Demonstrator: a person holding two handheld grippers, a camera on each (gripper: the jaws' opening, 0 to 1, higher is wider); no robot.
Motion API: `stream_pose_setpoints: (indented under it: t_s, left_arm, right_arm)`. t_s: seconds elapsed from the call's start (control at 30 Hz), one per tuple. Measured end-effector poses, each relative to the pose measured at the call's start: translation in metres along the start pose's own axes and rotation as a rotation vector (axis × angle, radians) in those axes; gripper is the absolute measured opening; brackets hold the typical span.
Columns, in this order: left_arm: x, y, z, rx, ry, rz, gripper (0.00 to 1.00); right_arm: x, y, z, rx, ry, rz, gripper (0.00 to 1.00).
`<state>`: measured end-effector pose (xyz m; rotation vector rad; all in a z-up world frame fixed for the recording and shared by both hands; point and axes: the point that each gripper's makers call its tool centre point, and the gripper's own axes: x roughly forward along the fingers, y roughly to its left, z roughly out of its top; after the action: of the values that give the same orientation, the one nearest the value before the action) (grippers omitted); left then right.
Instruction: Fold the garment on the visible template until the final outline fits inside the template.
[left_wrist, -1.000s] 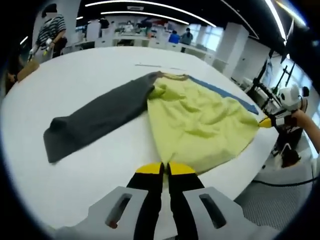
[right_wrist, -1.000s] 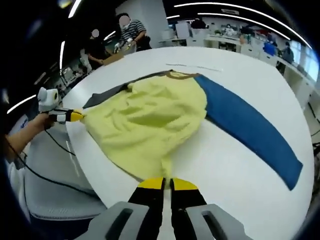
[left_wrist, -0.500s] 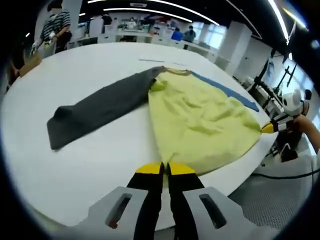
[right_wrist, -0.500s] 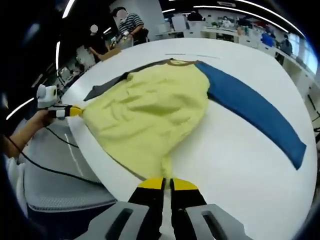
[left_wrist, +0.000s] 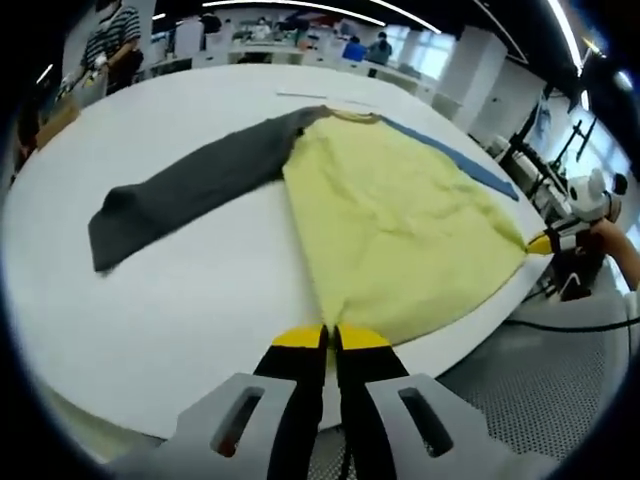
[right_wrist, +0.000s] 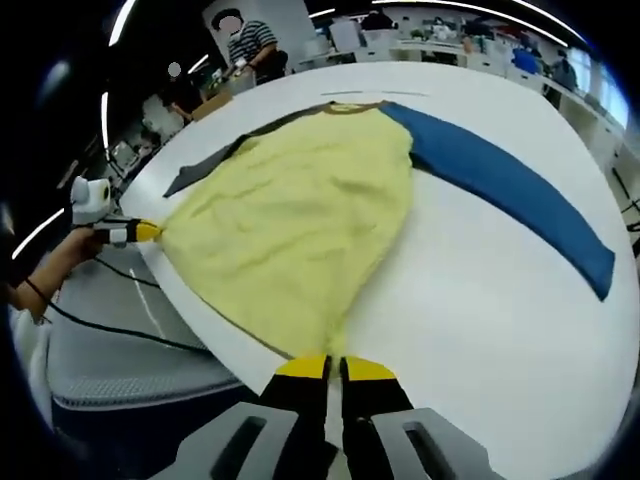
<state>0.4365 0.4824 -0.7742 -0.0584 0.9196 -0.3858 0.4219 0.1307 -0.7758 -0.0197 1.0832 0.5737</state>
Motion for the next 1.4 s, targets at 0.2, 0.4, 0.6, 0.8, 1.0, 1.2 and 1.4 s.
stream_pose_setpoints:
  t_s: [0.2,0.4,0.6,0.8,1.0,1.2,1.4]
  left_arm:
    - [0.002,0.0,-0.004,0.015,0.023,0.01,0.01]
    - [0.001,0.002,-0.003,0.025,0.012,0.023,0.03]
    - [0.003,0.0,-0.004,0.025,0.019,0.013,0.13]
    - [0.005,0.001,-0.009,0.03,0.039,0.026,0.13]
    - [0.006,0.004,-0.014,0.035,0.06,0.046,0.11]
    - [0.008,0.0,-0.015,0.031,0.078,0.036,0.05]
    - [0.007,-0.001,-0.017,0.088,0.095,0.041,0.01]
  right_arm:
    - [0.002,-0.001,-0.006,-0.009,0.015,-0.013,0.0]
    - [-0.003,-0.007,-0.003,-0.039,-0.009,-0.038,0.05]
    - [-0.006,-0.006,0.006,-0.048,-0.036,-0.035,0.14]
    - [0.007,-0.011,-0.005,-0.027,-0.001,-0.077,0.11]
    - [0.012,-0.01,-0.009,-0.049,0.015,-0.095,0.05]
    - [0.013,-0.01,-0.008,-0.004,0.01,-0.094,0.0]
    - [0.011,-0.008,-0.011,-0.029,0.028,-0.085,0.0]
